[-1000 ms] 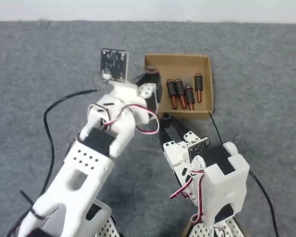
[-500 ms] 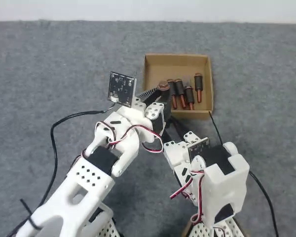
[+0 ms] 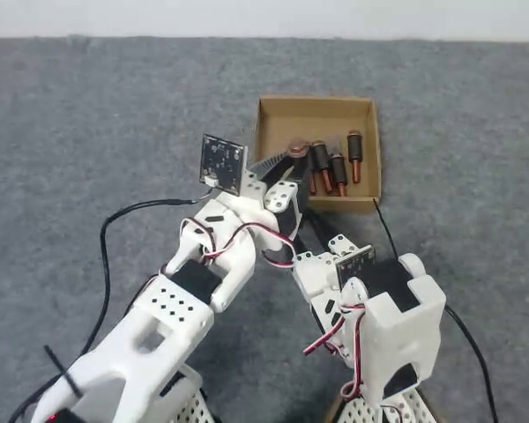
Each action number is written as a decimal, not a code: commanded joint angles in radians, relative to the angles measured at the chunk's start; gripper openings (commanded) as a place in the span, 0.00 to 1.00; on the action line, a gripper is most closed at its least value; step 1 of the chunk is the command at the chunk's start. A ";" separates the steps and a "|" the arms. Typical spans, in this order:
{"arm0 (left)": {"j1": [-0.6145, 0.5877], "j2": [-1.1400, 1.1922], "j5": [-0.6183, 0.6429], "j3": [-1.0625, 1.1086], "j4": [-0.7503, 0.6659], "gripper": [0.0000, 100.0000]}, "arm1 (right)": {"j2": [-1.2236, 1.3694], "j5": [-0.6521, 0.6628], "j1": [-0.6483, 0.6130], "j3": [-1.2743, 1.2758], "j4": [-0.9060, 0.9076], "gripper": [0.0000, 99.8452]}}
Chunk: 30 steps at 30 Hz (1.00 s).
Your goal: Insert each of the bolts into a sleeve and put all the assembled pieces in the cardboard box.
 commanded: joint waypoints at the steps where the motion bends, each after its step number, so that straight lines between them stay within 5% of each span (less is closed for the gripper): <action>1: -0.020 -0.003 -0.048 0.005 -0.040 0.01 | -0.013 0.026 -0.013 0.014 -0.031 0.01; 6: 0.006 -0.008 -0.140 0.044 -0.041 0.01 | -0.013 0.026 -0.013 0.014 -0.031 0.01; 30: 0.006 0.002 -0.140 0.077 -0.155 0.01 | -0.015 0.026 -0.022 0.025 -0.033 0.01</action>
